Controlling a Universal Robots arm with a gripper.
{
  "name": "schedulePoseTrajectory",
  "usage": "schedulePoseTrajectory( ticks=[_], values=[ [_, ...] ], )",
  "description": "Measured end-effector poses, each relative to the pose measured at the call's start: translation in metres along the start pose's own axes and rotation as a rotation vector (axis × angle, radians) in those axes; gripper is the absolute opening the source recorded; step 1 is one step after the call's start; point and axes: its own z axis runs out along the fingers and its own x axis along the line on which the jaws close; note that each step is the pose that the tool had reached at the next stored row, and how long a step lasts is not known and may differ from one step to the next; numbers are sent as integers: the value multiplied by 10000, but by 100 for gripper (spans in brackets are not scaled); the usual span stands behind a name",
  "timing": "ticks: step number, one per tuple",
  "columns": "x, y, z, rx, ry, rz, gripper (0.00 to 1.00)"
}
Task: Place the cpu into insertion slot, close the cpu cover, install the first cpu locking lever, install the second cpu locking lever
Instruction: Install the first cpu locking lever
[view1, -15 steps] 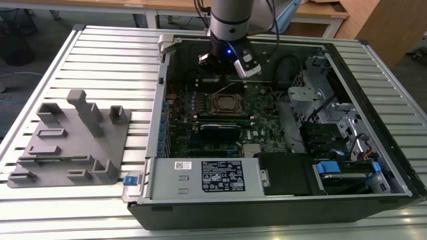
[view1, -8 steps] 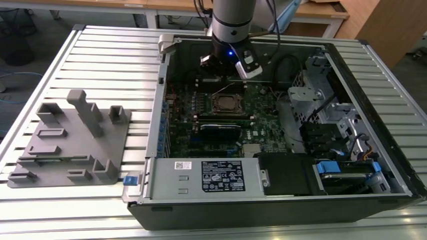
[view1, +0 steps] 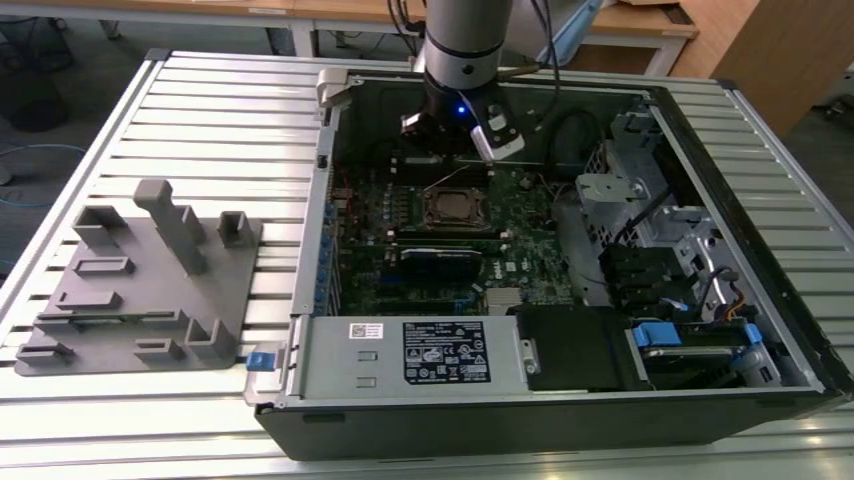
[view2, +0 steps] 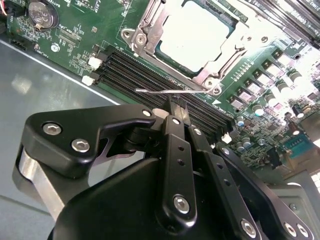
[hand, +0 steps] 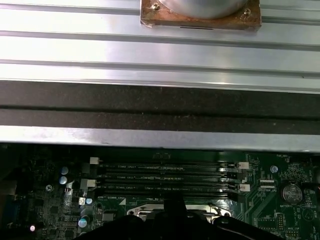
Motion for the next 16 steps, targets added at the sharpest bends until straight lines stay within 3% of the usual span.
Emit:
schedulePoseTrajectory(
  ticks=[16],
  values=[
    [-12,-3,31,0,0,-1,11]
  ],
)
